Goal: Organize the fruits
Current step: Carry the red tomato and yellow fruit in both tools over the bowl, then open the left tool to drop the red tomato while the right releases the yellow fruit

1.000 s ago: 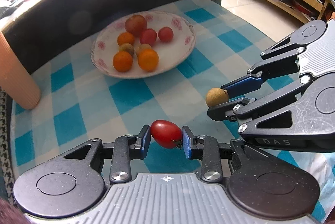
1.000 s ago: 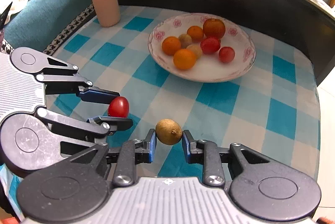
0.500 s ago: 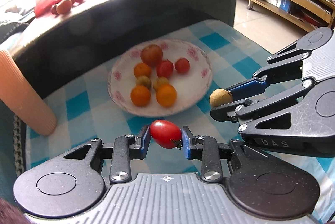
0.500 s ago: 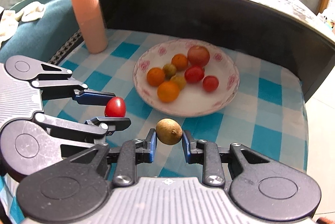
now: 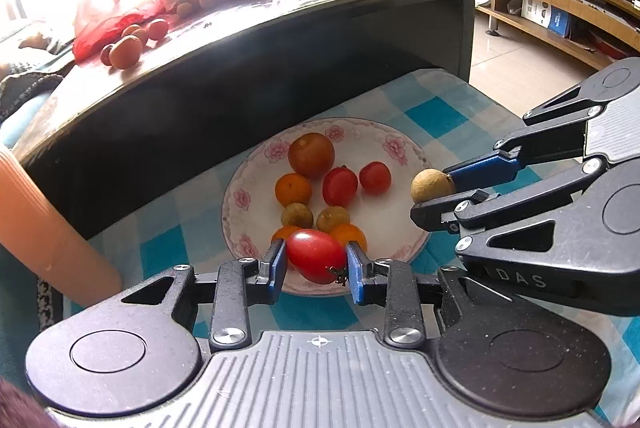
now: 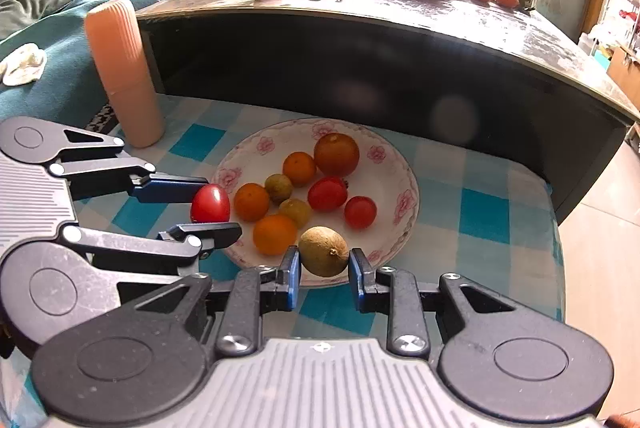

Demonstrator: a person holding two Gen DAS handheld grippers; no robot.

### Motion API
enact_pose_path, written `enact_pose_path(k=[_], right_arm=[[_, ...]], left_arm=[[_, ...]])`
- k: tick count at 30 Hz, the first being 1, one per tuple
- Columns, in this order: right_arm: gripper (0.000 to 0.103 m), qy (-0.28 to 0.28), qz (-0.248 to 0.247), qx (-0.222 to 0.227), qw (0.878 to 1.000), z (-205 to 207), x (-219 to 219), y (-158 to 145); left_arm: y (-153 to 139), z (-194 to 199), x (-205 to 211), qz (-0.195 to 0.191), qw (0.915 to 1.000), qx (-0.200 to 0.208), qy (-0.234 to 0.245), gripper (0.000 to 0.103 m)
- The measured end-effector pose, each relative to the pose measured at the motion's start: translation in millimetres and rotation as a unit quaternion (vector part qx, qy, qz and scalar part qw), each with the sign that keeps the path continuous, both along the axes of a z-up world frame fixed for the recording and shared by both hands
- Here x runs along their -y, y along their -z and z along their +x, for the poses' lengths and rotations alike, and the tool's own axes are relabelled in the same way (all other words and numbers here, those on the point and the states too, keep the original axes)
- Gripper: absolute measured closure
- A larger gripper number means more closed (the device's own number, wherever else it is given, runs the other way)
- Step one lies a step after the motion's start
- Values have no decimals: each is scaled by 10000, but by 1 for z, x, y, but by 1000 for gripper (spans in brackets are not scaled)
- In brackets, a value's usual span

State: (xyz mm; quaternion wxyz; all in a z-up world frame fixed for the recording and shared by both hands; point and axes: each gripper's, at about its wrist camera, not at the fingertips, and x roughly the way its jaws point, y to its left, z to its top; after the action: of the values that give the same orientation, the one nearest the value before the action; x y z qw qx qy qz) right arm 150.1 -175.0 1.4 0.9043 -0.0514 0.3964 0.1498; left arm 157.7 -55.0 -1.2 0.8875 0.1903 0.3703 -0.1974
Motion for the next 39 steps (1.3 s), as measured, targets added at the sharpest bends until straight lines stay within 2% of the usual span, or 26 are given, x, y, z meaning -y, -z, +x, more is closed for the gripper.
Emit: enact_pose_path(k=[39], right_arm=[[62,-42,13,0,10000,45,-5,20]], left_arm=[[20,41,-6,-11,9994,-129,-316,65]])
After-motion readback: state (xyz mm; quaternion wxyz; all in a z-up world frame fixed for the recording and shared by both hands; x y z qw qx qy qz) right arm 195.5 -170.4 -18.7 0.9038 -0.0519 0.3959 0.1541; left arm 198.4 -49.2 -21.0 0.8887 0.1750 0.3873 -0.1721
